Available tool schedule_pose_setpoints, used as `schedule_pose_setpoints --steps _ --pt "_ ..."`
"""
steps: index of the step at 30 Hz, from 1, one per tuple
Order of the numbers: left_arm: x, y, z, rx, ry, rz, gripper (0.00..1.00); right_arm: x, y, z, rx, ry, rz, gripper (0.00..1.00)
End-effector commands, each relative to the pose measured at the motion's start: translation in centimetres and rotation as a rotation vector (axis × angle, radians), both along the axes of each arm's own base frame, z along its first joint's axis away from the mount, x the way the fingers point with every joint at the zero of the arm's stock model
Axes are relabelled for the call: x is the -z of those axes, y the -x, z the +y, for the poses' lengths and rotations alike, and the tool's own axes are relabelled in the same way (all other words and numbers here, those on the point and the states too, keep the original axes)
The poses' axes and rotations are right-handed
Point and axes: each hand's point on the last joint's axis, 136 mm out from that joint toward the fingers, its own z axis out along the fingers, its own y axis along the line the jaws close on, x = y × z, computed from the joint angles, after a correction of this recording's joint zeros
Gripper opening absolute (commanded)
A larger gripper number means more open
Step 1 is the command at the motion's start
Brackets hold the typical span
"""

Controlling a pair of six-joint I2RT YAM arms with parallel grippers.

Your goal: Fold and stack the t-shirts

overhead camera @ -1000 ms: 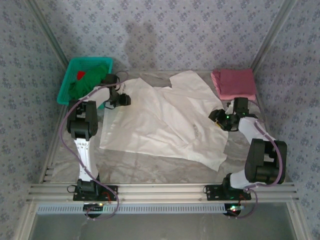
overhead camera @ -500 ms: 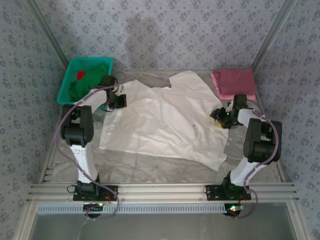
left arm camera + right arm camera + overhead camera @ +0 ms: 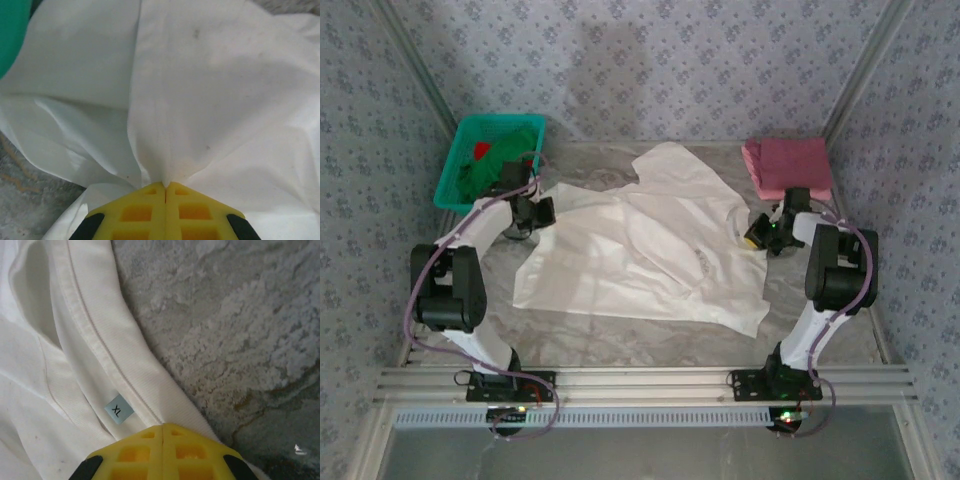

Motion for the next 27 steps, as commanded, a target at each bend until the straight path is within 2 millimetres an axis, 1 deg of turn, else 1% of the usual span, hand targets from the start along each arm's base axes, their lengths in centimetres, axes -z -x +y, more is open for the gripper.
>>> schedule_pose_setpoints --steps 1,2,3,6,7,8,9,10,13,18,21,27 --pt "0.7 0.0 0.2 -0.006 -0.007 0.017 0.00 -1.0 -1.1 0.3 -0.022 -0.010 -0.023 0.10" --pt "0.9 -0.1 0.1 -0.001 0.001 0.020 0.00 -1.5 -1.3 0.6 -0.041 -0.011 -0.038 0.20" --pt "1.1 -0.2 -0.1 -0.002 0.013 0.024 0.00 -1.9 -1.5 1.2 -0.068 -0.015 -0.054 0.26" --pt "1.8 -0.3 -0.5 0.003 0.032 0.035 0.00 -2.6 -2.0 3.0 -0.157 -0.028 -0.062 0.39" --pt "2.0 -0.3 -0.6 0.003 0.035 0.038 0.00 -2.6 -2.2 3.7 -0.181 -0.034 -0.067 0.40" --pt "2.2 -0.2 -0.6 0.004 0.037 0.040 0.00 -2.7 -2.5 4.3 -0.201 -0.037 -0.072 0.41" --pt "2.4 -0.1 -0.6 0.004 0.037 0.041 0.00 -2.3 -2.3 4.7 -0.215 -0.038 -0.059 0.41" --pt "2.5 -0.1 -0.5 0.004 0.034 0.041 0.00 -3.1 -3.4 4.8 -0.219 -0.029 -0.086 0.41" --pt "2.8 0.1 -0.5 0.007 0.030 0.045 0.00 -3.0 -4.7 5.4 -0.226 -0.027 -0.090 0.41" --pt "2.7 0.0 -0.5 0.006 0.032 0.036 0.00 -1.9 -6.4 5.0 -0.182 -0.007 -0.067 0.41" --pt "2.7 -0.1 -0.5 0.006 0.032 0.036 0.00 -1.5 -7.4 4.9 -0.174 -0.008 -0.077 0.41" --pt "2.5 -0.4 -0.6 0.005 0.037 0.024 0.00 -1.2 -9.1 6.2 -0.214 -0.035 -0.094 0.40"
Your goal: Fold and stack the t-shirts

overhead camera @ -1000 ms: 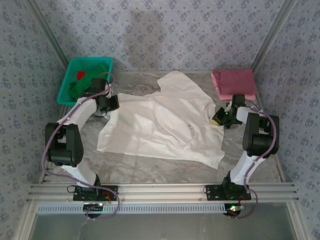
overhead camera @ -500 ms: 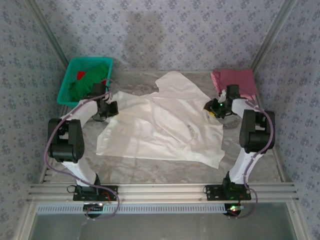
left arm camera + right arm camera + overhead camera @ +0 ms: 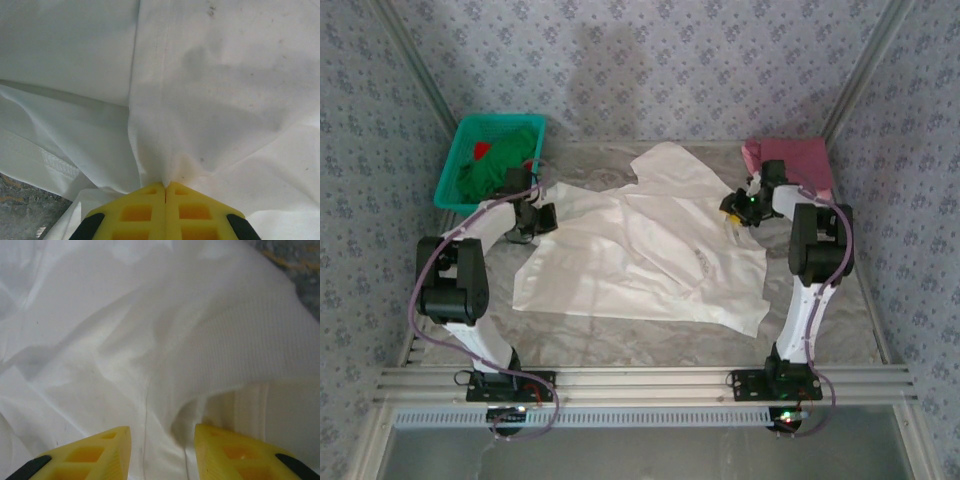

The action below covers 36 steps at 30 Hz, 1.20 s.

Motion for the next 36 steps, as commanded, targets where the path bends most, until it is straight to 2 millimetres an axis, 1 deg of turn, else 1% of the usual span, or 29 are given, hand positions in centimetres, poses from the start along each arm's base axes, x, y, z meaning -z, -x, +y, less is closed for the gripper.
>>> schedule_pose_setpoints --steps 1,3,5,7,8,10,12,13,15,17,20,22,26,28,30,32,33,34,35,36 --pt "0.1 -0.4 -0.4 0.002 0.023 -0.010 0.00 -0.2 -1.2 0.8 -0.014 -0.023 -0.009 0.39" --pt "0.1 -0.5 -0.5 0.004 0.028 -0.010 0.00 -0.3 -1.7 0.8 0.004 -0.030 -0.026 0.36" --pt "0.1 -0.6 -0.5 0.002 0.030 -0.012 0.00 -0.5 -2.3 0.6 0.024 -0.030 -0.042 0.35" --pt "0.0 -0.6 -0.5 0.003 0.030 -0.013 0.00 -0.5 -2.8 0.6 0.035 -0.038 -0.049 0.31" --pt "0.0 -0.6 -0.5 0.003 0.029 -0.012 0.00 -0.5 -2.9 0.5 0.040 -0.038 -0.047 0.28" --pt "0.0 -0.6 -0.3 0.000 0.022 -0.013 0.00 -0.4 -3.3 0.0 0.062 -0.030 -0.045 0.16" --pt "0.0 -0.5 -0.2 -0.001 0.021 -0.012 0.00 -0.4 -3.4 -1.0 0.101 -0.018 -0.040 0.04" --pt "-0.1 -0.4 -0.3 -0.002 0.022 -0.012 0.00 -0.5 -3.4 -1.7 0.129 -0.014 -0.044 0.00" --pt "-0.2 -0.4 -0.3 -0.001 0.023 -0.013 0.00 -1.0 -3.4 -3.3 0.186 -0.003 -0.057 0.00" --pt "-0.4 -0.3 -0.2 0.000 0.021 -0.014 0.00 -1.7 -3.3 -5.4 0.247 0.032 -0.069 0.00" --pt "-0.7 -0.3 0.0 -0.005 0.014 -0.018 0.00 -3.5 -2.9 -8.3 0.321 0.097 -0.096 0.00" --pt "-0.7 -0.3 0.1 -0.006 0.010 -0.017 0.00 -4.2 -2.5 -10.2 0.363 0.133 -0.095 0.00" --pt "-0.2 -0.4 -0.1 -0.003 0.023 -0.006 0.00 -5.1 -2.0 -13.0 0.424 0.138 -0.104 0.00" --pt "0.1 -0.5 -0.4 -0.001 0.041 0.001 0.01 -5.3 -1.8 -13.9 0.440 0.141 -0.102 0.00" --pt "0.3 -0.8 -0.8 0.010 0.060 0.007 0.06 -5.3 -1.6 -14.3 0.448 0.136 -0.103 0.00" --pt "0.5 -1.1 -1.3 0.023 0.080 0.015 0.20 -5.3 -1.6 -14.3 0.446 0.134 -0.104 0.00" --pt "0.7 -1.3 -1.6 0.034 0.094 0.019 0.15 -5.3 -1.6 -14.2 0.442 0.129 -0.108 0.00" --pt "0.7 -1.5 -2.0 0.044 0.111 0.018 0.03 -5.2 -1.6 -14.1 0.440 0.125 -0.108 0.00" --pt "0.7 -1.6 -2.3 0.050 0.121 0.020 0.00 -5.0 -1.6 -14.0 0.439 0.122 -0.106 0.00" --pt "0.7 -1.8 -2.5 0.054 0.127 0.023 0.02 -5.1 -1.7 -13.9 0.438 0.117 -0.109 0.00"
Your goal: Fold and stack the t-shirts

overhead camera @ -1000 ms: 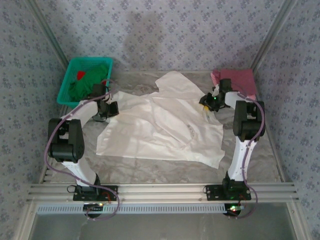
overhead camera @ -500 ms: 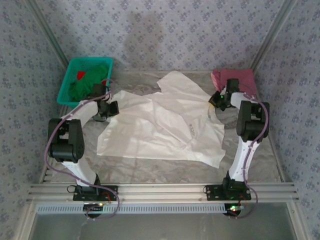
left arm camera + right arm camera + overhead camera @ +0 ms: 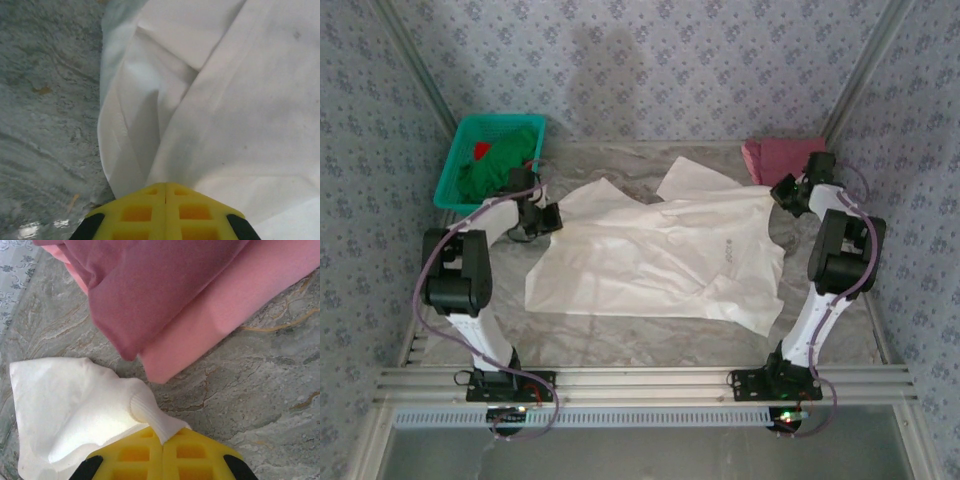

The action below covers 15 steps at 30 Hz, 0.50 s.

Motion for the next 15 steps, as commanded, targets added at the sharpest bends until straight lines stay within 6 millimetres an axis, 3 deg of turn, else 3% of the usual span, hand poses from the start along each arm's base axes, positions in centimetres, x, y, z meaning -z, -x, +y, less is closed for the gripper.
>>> schedule_pose_setpoints --steps 1,8,15 --pt "-0.8 -1.0 -1.3 0.035 0.052 -0.013 0.00 -0.4 0.3 -0.3 0.019 0.000 -0.005 0.00" --pt "-1.7 -0.6 -1.3 0.036 0.033 -0.026 0.00 -0.3 0.2 -0.4 0.024 -0.001 0.003 0.00" --pt "-3.4 1.5 2.6 -0.057 -0.044 -0.018 0.00 -0.5 0.6 -2.4 0.083 0.015 0.014 0.00"
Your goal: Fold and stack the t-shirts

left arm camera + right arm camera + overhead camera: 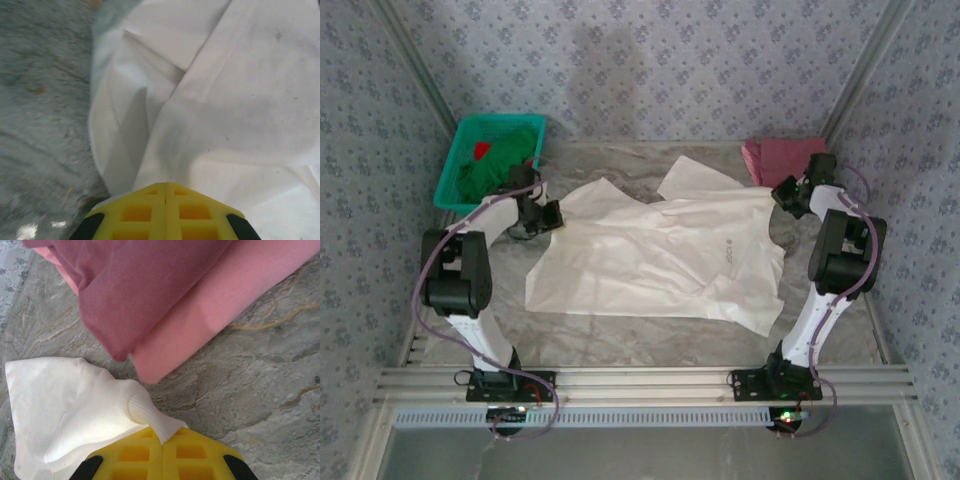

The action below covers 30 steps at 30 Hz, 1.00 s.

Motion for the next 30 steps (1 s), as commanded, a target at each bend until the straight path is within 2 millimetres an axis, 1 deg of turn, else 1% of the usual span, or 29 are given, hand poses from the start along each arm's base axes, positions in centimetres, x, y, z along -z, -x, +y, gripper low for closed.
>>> schedule_pose_setpoints --steps 1,4,7,9,11,12,13,15,16,17,19,20,22,23,24,26,27,30 --pt "-1.3 1.7 3.1 -0.072 -0.055 0.011 0.00 -0.8 0.4 -2.0 0.070 0.015 0.005 0.00" --pt "-0.5 2.5 4.7 -0.108 -0.042 0.050 0.00 -0.9 0.3 -2.3 0.077 0.019 0.002 0.00" --pt "0.1 3.2 5.3 -0.119 -0.043 0.067 0.00 -0.9 0.1 -2.4 0.075 0.017 -0.001 0.00" --pt "0.1 3.3 5.3 -0.109 -0.044 0.058 0.00 -0.9 0.0 -2.1 0.068 0.011 -0.006 0.00" --pt "-0.6 2.8 3.8 -0.060 0.024 0.025 0.00 -0.9 -0.5 -1.1 0.034 -0.025 -0.021 0.00" --pt "-1.0 2.5 2.9 -0.033 0.052 0.013 0.03 -0.7 -0.6 -0.5 0.017 -0.038 -0.016 0.00" --pt "-1.4 2.2 2.1 -0.008 0.047 0.004 0.10 -0.6 -0.7 0.2 0.000 -0.039 -0.012 0.00" --pt "-2.4 1.4 0.4 0.062 -0.019 -0.018 0.20 -0.5 -0.8 1.5 -0.033 -0.041 -0.011 0.00" --pt "-3.0 0.9 -0.7 0.098 -0.048 -0.029 0.22 -0.5 -0.9 2.1 -0.044 -0.049 -0.014 0.00" --pt "-3.6 0.3 -1.7 0.123 -0.056 -0.045 0.25 -0.6 -1.0 2.6 -0.052 -0.053 -0.018 0.00" --pt "-4.9 -1.5 -3.7 0.154 -0.052 -0.097 0.37 -0.9 -1.1 3.4 -0.069 -0.054 -0.021 0.00" --pt "-5.6 -2.4 -4.4 0.168 -0.058 -0.123 0.39 -1.0 -1.1 3.6 -0.072 -0.051 -0.022 0.00" --pt "-6.4 -4.5 -5.7 0.195 -0.087 -0.161 0.46 -1.3 -1.1 3.9 -0.076 -0.052 -0.025 0.00" --pt "-6.4 -5.6 -6.4 0.210 -0.093 -0.175 0.53 -1.5 -1.1 4.0 -0.079 -0.054 -0.028 0.00" --pt "-6.0 -6.9 -7.0 0.223 -0.098 -0.177 0.61 -1.6 -1.1 4.1 -0.082 -0.056 -0.031 0.00" --pt "-4.4 -9.3 -7.7 0.243 -0.113 -0.144 0.62 -1.8 -1.0 4.1 -0.081 -0.051 -0.034 0.00" --pt "-3.0 -9.9 -7.7 0.248 -0.130 -0.092 0.65 -1.9 -1.0 4.1 -0.080 -0.050 -0.035 0.00" --pt "-1.0 -12.3 -8.2 0.258 -0.146 -0.056 0.66 -1.9 -0.9 4.4 -0.087 -0.054 -0.031 0.00"
